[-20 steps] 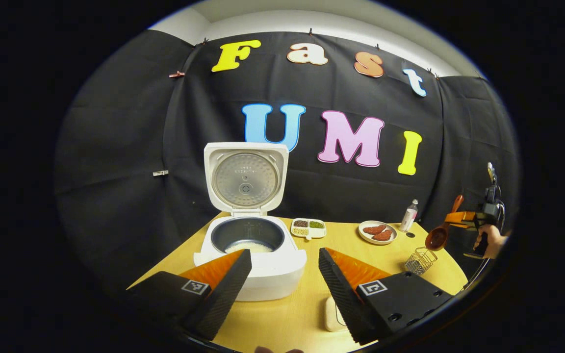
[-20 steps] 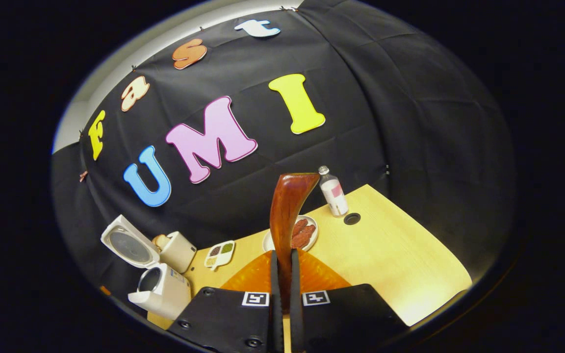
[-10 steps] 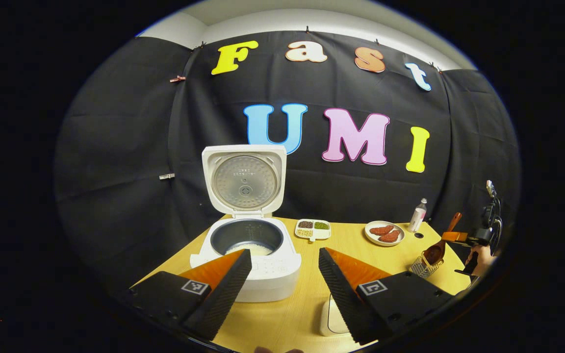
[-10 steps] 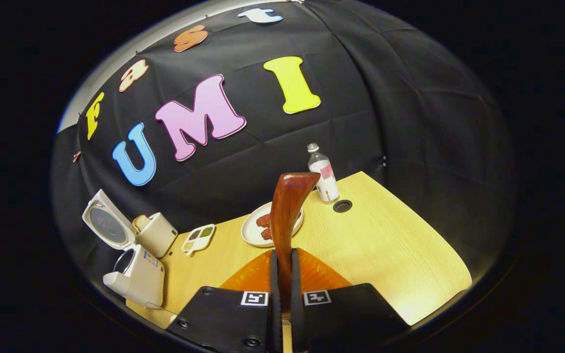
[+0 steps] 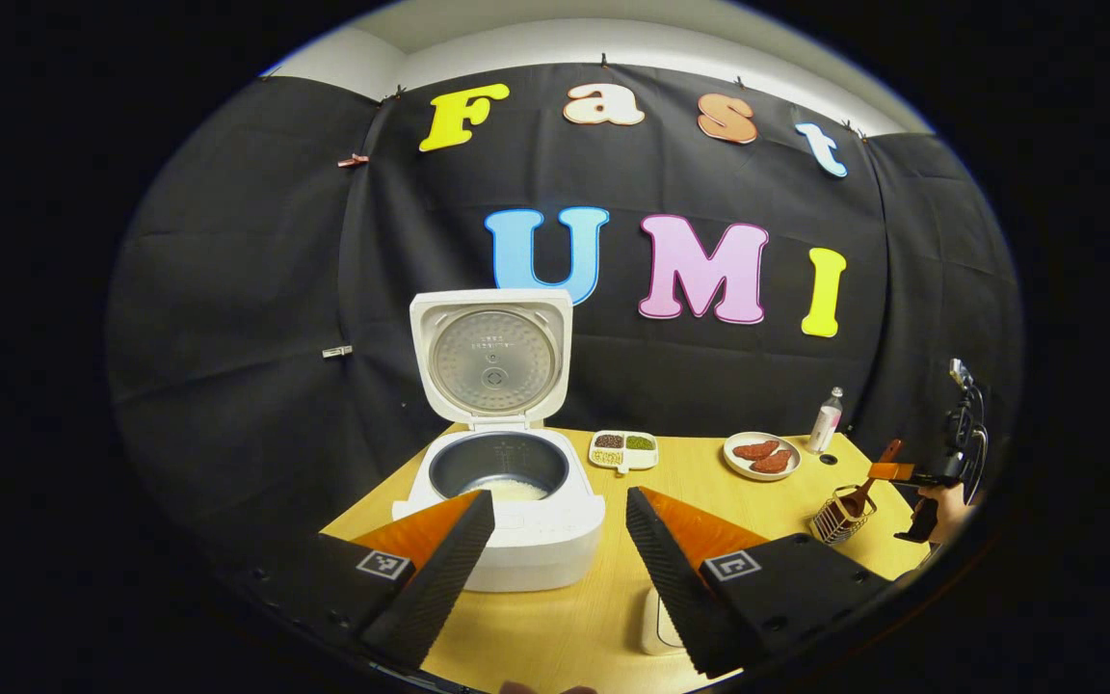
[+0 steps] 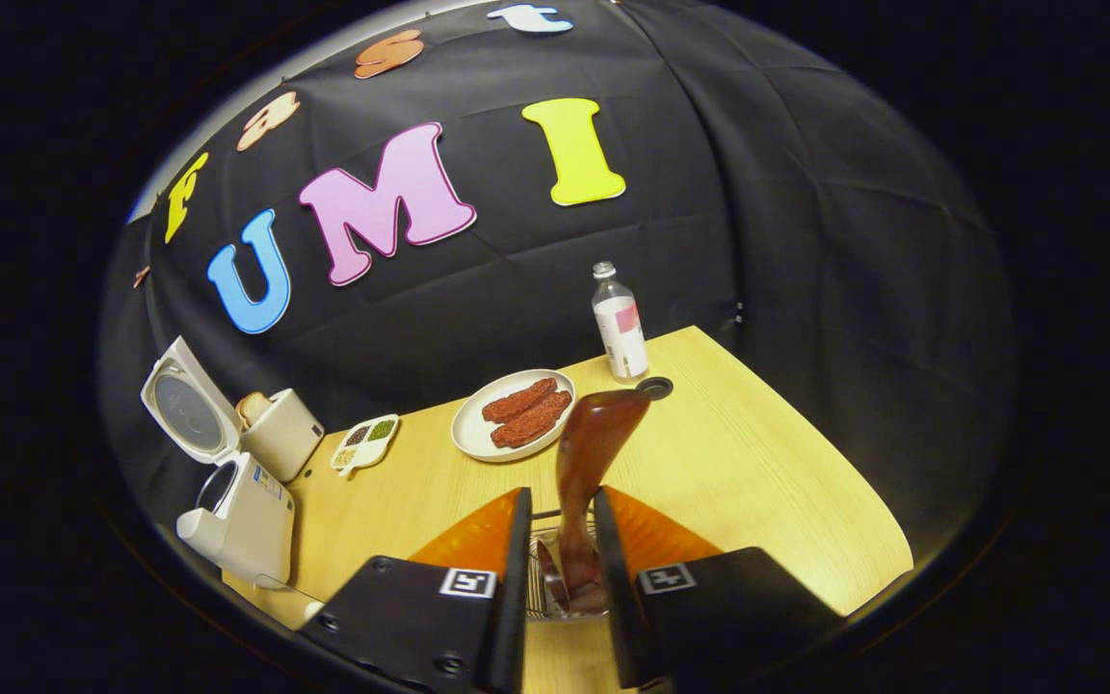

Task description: Close the left gripper, press the button to open the rice cooker; take a wooden spoon from the chopstick holder with the right hand, scoop a spoonful of rice and pour it into the rice cooker, then put the wooden spoon back into the chopstick holder.

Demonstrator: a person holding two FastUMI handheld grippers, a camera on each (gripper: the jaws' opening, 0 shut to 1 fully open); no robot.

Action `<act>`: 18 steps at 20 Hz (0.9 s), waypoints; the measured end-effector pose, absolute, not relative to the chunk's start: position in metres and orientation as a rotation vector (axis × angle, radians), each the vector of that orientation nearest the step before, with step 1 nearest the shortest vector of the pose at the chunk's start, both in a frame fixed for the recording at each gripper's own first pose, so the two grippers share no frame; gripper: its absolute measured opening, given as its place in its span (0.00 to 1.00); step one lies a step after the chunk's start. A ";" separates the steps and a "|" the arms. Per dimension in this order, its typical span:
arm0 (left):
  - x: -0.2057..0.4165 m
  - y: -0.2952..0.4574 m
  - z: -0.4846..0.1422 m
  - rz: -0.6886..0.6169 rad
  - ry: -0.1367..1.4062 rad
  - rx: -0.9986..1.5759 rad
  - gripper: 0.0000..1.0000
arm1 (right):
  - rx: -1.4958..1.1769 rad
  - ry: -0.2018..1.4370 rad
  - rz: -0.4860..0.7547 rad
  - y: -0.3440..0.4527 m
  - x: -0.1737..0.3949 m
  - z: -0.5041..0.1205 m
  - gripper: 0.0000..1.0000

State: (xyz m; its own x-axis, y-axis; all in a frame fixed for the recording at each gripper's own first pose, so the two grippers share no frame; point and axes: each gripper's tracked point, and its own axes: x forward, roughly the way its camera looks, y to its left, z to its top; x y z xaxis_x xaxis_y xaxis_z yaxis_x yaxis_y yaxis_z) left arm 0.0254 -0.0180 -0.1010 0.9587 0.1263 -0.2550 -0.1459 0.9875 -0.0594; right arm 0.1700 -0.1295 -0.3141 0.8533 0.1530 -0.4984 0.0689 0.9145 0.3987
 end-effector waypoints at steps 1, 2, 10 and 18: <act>0.027 -0.018 -0.099 0.134 0.248 -0.077 0.95 | 0.431 0.552 0.039 -0.132 0.165 -0.310 0.61; 0.029 -0.018 -0.096 0.130 0.241 -0.074 0.95 | 0.430 0.558 0.031 -0.135 0.160 -0.309 0.75; 0.048 -0.004 -0.066 0.088 0.179 -0.086 0.95 | 0.405 0.514 -0.004 -0.144 0.102 -0.249 0.98; 0.104 0.051 -0.006 0.136 0.107 -0.070 0.95 | 0.313 0.401 0.059 -0.111 0.047 -0.162 0.98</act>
State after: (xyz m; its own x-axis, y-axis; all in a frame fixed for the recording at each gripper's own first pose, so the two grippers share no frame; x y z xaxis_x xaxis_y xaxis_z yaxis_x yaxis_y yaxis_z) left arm 0.1042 0.0508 -0.0057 0.9851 0.1314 -0.1108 -0.1389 0.9883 -0.0628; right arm 0.0467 -0.1109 -0.1616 0.9196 0.1176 -0.3749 0.0054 0.9503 0.3114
